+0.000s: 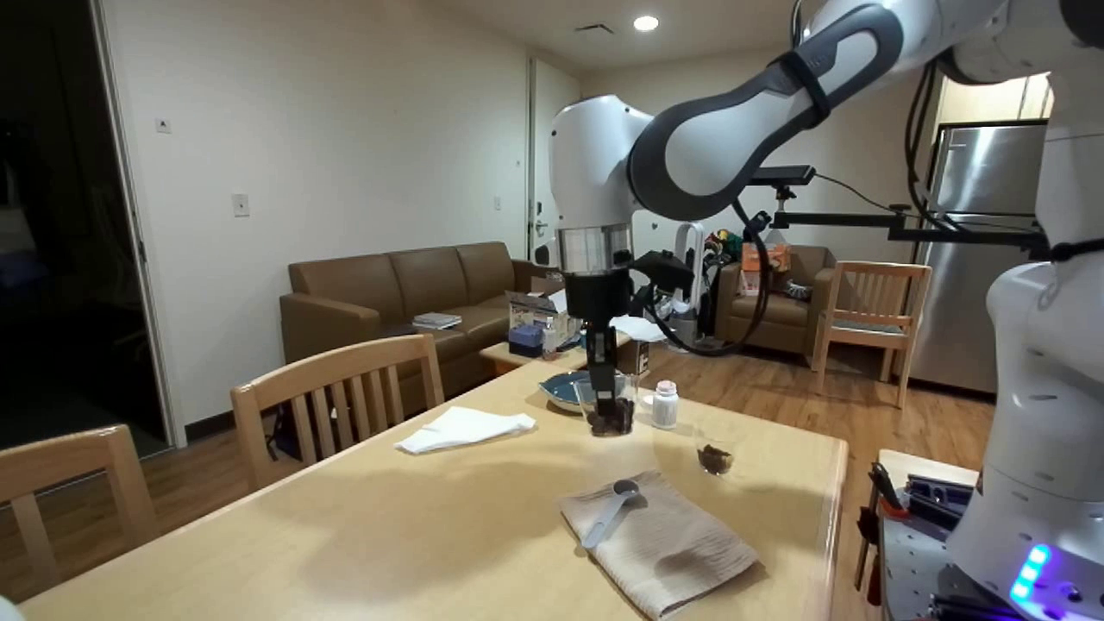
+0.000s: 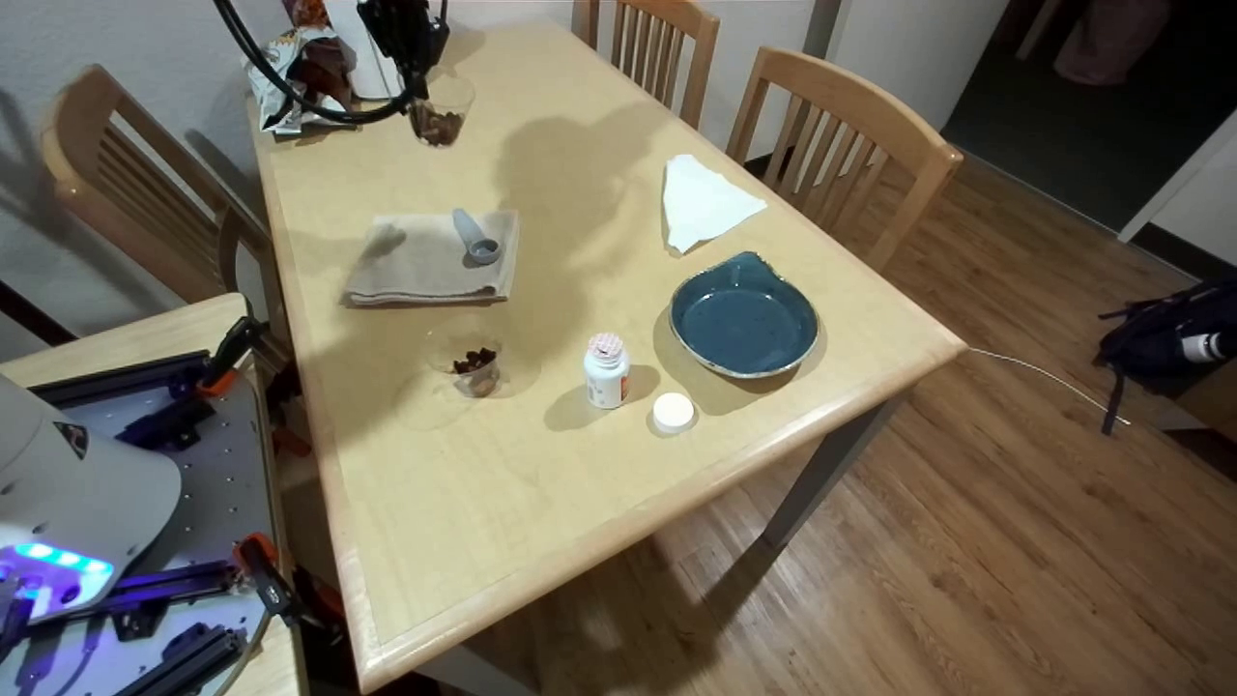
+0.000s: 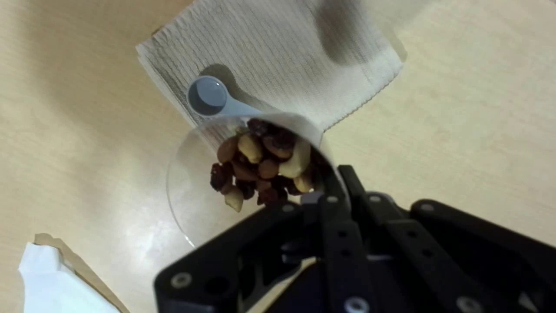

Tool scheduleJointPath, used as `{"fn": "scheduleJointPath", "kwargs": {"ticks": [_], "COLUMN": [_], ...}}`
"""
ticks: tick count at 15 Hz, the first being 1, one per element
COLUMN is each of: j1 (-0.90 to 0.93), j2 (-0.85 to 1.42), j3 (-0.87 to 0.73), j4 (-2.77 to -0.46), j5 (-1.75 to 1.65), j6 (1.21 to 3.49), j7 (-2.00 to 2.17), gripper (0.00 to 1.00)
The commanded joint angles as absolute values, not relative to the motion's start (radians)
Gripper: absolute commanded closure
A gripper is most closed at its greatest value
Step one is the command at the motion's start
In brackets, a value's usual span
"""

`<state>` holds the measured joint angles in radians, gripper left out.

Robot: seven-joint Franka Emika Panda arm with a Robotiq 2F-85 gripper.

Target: Pick up the cup and pour some of its contents in the other cup

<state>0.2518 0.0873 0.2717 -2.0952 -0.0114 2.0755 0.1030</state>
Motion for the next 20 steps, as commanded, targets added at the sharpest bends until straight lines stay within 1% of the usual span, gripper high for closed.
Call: {"fn": "scheduleJointPath", "kwargs": {"ticks": [1,5,7,12,16,20], "j1": [0.259,0.273,0.274,0.262,0.296,0.331], "j2": [0.089,0.127,0.161,0.271,0.322,0.336], "j3": [0.265,0.257,0.245,0.198,0.133,0.089], "j4": [-2.093,-2.108,-2.106,-2.086,-2.026,-1.976], "j5": [-0.011,-0.222,-0.288,-0.267,-0.373,-0.468], "j6": [2.074,2.193,2.273,2.504,2.513,2.413], "j7": [0.103,0.133,0.153,0.15,0.168,0.177], "gripper": [0.95,0.94,0.95,0.95,0.95,0.95]}}
